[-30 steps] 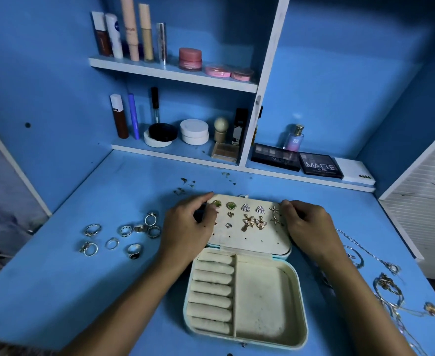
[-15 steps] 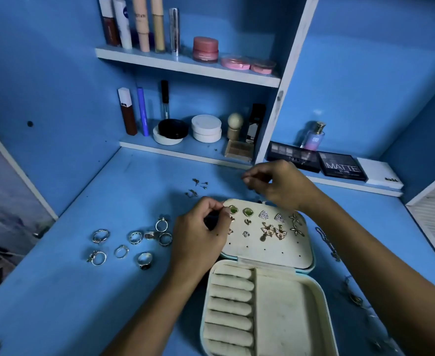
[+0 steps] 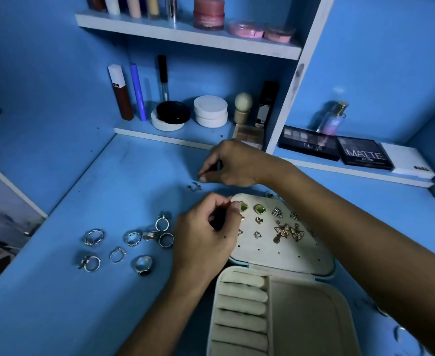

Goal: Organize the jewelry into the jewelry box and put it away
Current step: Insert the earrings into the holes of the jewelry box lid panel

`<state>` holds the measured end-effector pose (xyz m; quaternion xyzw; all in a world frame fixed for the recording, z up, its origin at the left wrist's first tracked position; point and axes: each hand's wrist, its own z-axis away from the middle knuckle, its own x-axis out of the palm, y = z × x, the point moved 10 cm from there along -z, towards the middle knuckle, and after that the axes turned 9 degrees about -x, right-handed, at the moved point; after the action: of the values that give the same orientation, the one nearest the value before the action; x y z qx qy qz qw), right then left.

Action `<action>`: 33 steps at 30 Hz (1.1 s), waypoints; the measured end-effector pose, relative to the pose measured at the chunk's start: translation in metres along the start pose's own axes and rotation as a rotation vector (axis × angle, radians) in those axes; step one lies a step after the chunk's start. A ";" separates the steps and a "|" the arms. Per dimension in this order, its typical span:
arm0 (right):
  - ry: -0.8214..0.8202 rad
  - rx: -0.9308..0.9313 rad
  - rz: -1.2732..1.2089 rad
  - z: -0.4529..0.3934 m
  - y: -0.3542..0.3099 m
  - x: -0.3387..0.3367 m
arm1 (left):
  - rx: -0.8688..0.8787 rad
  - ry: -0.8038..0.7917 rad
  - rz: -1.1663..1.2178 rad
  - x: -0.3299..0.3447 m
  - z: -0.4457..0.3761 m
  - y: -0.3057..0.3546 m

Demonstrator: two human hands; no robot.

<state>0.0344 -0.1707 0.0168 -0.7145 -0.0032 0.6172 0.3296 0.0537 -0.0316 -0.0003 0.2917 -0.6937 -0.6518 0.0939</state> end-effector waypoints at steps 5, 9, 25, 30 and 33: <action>-0.066 0.014 0.052 -0.010 -0.008 0.008 | 0.016 -0.005 0.010 0.001 0.000 0.002; -0.073 0.019 0.064 -0.013 -0.010 0.009 | 0.024 -0.005 0.018 0.001 0.000 0.002; 0.103 0.026 0.049 0.022 -0.002 -0.024 | 0.025 -0.003 0.000 0.001 -0.001 -0.001; 0.219 0.097 -0.107 0.060 0.007 -0.042 | 0.022 -0.005 0.012 0.000 0.000 0.001; 0.295 0.156 -0.219 0.088 0.015 -0.052 | 0.012 -0.012 0.013 0.000 0.000 0.001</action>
<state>-0.0617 -0.1627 0.0537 -0.7649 0.0153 0.4644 0.4460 0.0531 -0.0314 0.0008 0.2837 -0.7001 -0.6488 0.0925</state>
